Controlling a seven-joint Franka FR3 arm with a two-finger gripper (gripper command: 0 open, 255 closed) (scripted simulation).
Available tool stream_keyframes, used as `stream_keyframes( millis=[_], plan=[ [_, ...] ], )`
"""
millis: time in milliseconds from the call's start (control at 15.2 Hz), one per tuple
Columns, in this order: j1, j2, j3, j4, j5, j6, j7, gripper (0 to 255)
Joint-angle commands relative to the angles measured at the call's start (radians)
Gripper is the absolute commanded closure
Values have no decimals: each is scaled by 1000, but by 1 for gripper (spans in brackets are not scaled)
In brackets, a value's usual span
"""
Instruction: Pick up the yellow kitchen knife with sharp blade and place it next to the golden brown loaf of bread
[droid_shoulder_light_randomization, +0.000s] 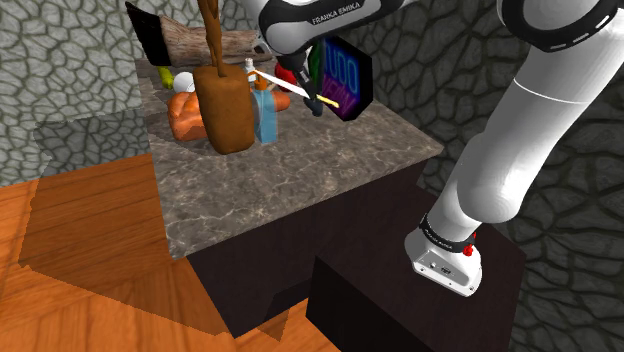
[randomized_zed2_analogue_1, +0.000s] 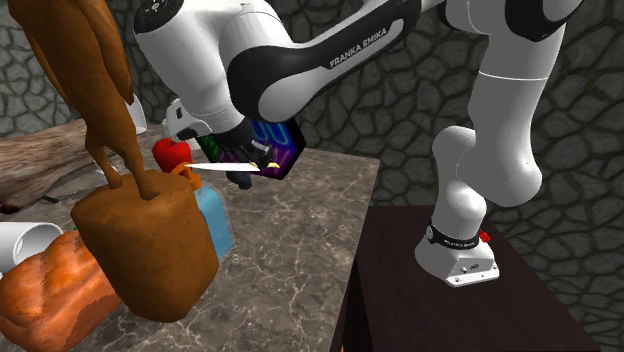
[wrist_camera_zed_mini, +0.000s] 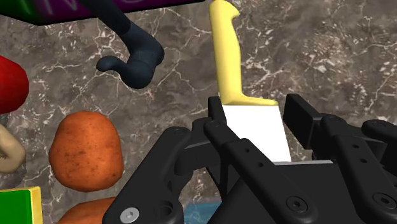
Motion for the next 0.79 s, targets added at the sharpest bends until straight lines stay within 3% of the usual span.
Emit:
stream_keyframes(
  millis=[0, 726],
  plan=[
    [-2, 6, -2, -20, -2, 25, 9, 255],
    [-7, 50, -6, -111, -18, 148, 67, 255]
  ],
)
